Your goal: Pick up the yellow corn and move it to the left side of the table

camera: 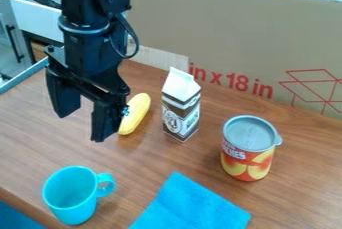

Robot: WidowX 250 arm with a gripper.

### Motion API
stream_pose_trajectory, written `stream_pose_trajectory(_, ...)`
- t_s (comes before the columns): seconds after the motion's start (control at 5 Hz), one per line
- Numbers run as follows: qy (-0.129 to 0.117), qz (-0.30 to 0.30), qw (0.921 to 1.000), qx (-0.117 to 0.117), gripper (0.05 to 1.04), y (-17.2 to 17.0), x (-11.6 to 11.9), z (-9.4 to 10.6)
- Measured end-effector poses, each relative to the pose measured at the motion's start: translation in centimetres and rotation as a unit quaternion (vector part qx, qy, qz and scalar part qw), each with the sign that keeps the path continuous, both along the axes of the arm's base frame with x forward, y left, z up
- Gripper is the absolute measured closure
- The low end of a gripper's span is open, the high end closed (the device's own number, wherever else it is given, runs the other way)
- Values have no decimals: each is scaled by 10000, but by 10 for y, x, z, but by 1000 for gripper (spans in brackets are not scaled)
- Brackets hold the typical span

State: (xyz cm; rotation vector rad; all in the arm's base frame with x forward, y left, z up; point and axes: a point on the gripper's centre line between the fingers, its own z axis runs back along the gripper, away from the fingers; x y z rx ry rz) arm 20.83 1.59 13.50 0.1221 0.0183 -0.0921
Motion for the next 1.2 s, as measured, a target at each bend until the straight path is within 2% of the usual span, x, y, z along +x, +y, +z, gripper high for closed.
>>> stream_pose_trajectory(0.2, 93, -3, 10000, -13, 82, 0, -1, -4)
stream_pose_trajectory(0.4, 101, 103, 9998, -106, 83, 10, 15, -8)
stream_pose_trajectory(0.6, -88, 305, 9989, -333, 83, 30, 29, -6)
stream_pose_trajectory(0.8, -171, 491, 9970, -566, 82, 48, 48, -8)
stream_pose_trajectory(1.2, -155, 672, 9944, -798, 82, 73, 79, -37)
